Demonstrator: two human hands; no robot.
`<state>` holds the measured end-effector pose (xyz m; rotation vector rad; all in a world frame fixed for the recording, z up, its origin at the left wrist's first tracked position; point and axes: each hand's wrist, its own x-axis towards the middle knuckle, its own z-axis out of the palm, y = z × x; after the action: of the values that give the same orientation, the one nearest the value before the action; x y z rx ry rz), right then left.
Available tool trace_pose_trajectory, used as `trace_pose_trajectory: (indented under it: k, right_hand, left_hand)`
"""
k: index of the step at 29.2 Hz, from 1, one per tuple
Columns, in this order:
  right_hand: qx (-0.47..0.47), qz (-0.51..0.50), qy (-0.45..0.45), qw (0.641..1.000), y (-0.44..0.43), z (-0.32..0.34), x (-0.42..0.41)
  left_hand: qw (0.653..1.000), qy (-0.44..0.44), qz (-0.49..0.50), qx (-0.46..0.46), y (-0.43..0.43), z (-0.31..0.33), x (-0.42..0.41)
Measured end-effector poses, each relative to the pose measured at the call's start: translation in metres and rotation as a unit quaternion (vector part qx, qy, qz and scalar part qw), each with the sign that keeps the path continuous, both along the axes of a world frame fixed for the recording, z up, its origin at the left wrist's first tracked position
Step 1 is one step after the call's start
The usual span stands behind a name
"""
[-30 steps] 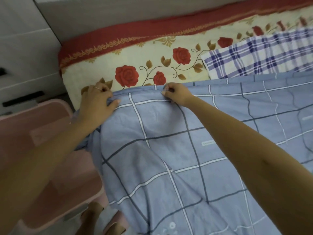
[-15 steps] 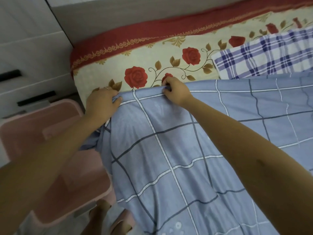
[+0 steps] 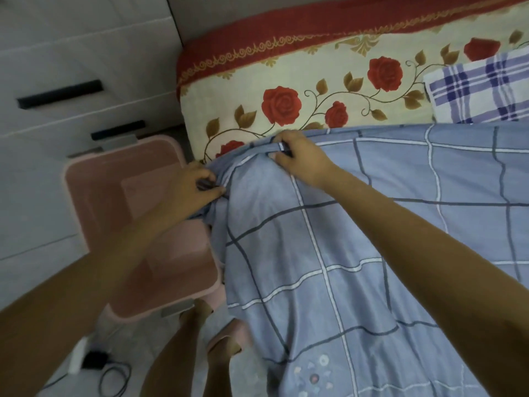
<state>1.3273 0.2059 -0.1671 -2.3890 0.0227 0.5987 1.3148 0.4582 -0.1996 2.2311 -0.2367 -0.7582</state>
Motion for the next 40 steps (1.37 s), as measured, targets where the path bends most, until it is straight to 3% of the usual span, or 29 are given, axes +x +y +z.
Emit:
trace_pose_trajectory:
  k: [3,5,8,12,17,22,26,30,34,37,40]
  right_hand:
    - [0.008,0.013,-0.018,1.0,0.03,-0.007,0.01]
    - [-0.009,0.024,-0.001,1.0,0.048,-0.009,0.012]
    - [-0.038,0.006,0.025,0.999,0.057,-0.01,0.012]
    - [-0.036,-0.023,0.108,0.993,0.062,-0.008,0.016]
    - [-0.052,-0.053,0.171,0.982,0.067,-0.004,0.03]
    - [-0.05,-0.073,0.188,0.978,0.072,-0.002,0.034]
    - [-0.06,-0.076,0.197,0.976,0.075,0.002,0.037]
    - [-0.096,-0.059,0.154,0.982,0.078,0.001,0.031]
    - [-0.12,-0.055,-0.027,0.991,0.084,0.001,0.012]
    - [-0.089,-0.021,-0.018,0.996,0.077,0.002,0.009]
    - [-0.072,-0.012,0.003,0.997,0.068,0.002,0.012]
  left_hand:
    - [0.992,0.08,0.075,-0.062,0.013,-0.006,-0.014]
    - [0.99,0.099,0.063,-0.083,0.021,-0.003,-0.026]
    - [0.996,0.074,0.022,-0.047,0.03,-0.001,-0.042]
    - [0.992,0.015,0.127,-0.004,0.044,-0.007,-0.039]
    - [0.98,-0.038,0.195,-0.032,0.053,0.006,-0.019]
    - [0.996,0.001,0.086,0.005,0.074,0.003,-0.007]
    - [0.997,0.043,0.053,0.037,0.095,-0.015,0.007]
    - [0.998,0.066,-0.003,-0.001,0.08,-0.016,0.014]
    - [0.987,0.11,0.006,-0.121,0.05,-0.008,0.011]
    - [0.986,0.11,0.019,-0.124,0.042,-0.011,0.013]
    - [0.982,0.156,-0.032,-0.1,0.039,-0.01,0.016]
